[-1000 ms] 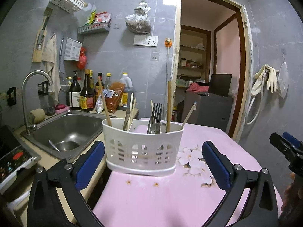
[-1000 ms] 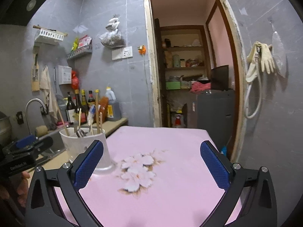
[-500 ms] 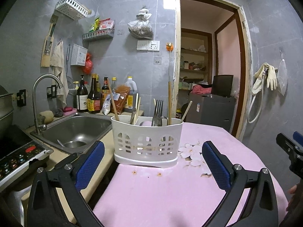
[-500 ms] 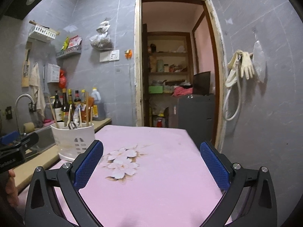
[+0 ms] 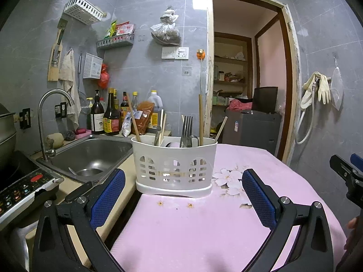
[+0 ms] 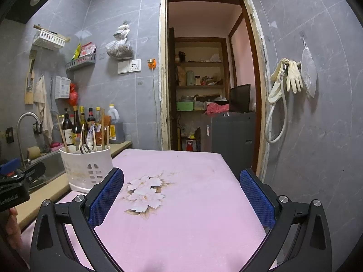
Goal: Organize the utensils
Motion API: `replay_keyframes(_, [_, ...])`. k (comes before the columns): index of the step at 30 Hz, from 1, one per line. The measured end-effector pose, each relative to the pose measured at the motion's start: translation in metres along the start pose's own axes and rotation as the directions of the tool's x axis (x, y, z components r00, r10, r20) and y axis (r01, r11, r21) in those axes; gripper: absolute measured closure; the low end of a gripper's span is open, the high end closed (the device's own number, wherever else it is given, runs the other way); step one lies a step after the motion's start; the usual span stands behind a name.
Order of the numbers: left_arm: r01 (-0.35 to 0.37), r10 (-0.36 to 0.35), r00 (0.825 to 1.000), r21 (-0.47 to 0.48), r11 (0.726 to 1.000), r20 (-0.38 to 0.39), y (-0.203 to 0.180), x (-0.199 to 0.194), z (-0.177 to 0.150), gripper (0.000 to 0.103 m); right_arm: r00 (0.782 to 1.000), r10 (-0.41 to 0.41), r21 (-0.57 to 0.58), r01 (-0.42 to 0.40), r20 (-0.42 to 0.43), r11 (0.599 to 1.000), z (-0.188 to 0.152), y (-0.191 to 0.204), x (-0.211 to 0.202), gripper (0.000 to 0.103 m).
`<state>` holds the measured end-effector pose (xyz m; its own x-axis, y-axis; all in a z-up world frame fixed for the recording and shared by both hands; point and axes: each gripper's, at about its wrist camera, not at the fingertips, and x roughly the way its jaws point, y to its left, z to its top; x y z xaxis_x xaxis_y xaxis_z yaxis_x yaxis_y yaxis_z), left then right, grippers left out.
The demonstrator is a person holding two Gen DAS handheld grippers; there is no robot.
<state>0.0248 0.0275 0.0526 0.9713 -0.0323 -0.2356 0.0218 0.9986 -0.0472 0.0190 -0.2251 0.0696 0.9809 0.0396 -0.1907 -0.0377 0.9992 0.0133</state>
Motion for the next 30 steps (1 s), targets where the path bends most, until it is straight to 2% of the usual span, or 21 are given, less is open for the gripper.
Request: replay_keyframes(30, [-0.003,0.003,1.0,0.009,1.0,0.0,0.001,-0.0001,0.0005,0.002,1.0,-0.001,-0.01,0.001,-0.005,1.0,-0.0032,0.0021,-0.0009,0.0])
